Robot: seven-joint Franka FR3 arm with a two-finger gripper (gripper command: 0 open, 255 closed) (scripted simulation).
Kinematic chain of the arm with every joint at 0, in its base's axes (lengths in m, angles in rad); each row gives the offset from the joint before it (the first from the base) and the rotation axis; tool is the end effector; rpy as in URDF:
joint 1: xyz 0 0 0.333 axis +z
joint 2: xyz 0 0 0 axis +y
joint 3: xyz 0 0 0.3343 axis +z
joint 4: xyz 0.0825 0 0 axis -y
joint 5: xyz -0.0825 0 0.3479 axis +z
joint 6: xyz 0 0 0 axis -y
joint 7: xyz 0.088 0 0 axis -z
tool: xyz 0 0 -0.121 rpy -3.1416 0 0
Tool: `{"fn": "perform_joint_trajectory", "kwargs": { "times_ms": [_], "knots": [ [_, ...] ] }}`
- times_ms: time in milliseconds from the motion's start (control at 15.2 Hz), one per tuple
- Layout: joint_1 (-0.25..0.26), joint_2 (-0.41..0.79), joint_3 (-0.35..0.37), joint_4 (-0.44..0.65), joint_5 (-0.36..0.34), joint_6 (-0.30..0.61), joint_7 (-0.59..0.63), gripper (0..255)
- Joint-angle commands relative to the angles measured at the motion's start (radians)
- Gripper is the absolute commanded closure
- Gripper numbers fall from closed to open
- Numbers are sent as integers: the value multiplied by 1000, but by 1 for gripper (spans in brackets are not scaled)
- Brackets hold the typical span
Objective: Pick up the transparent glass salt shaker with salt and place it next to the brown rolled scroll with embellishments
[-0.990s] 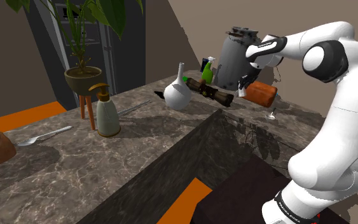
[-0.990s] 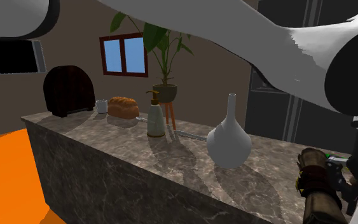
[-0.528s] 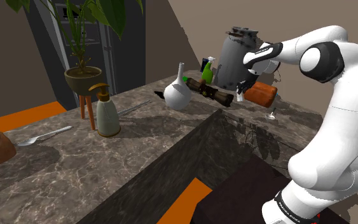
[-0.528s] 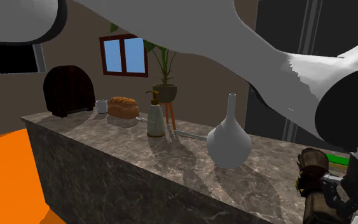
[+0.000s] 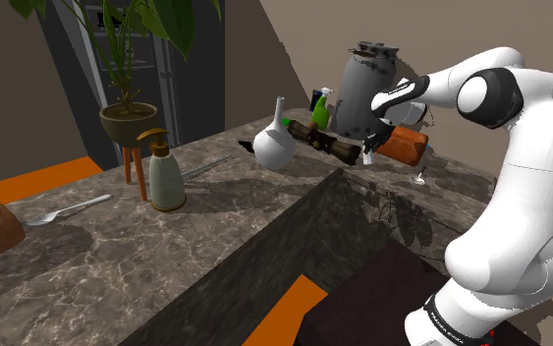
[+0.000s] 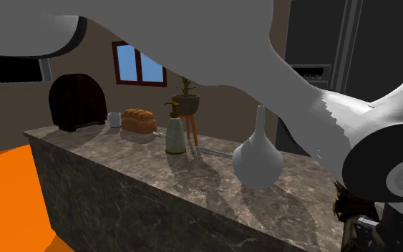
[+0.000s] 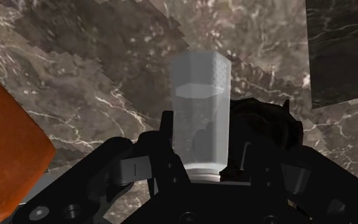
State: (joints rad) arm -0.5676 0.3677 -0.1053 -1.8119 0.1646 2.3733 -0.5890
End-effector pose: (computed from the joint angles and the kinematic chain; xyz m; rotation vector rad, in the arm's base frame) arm 0.5061 -0.3908 0.3835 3.0675 -0.2774 0.3263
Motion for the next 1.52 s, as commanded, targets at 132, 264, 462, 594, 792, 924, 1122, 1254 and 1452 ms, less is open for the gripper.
{"fn": "perform_joint_trajectory", "kwargs": {
  "times_ms": [132,264,462,594,792,924,1122,1254,1452],
  "knots": [
    [-1,19,2,-4,5,24,-5,255],
    [-1,19,2,-4,5,24,-5,255],
    [-1,19,2,-4,5,24,-5,255],
    [-1,19,2,-4,5,24,-5,0],
    [-1,19,2,-4,5,24,-5,0],
    [-1,19,2,-4,5,24,-5,0],
    [0,-50,-6,-2,-10,-47,5,0],
    [0,-66,-7,1,-14,-66,7,0],
    [0,-66,-7,1,-14,-66,7,0]
  ]
}}
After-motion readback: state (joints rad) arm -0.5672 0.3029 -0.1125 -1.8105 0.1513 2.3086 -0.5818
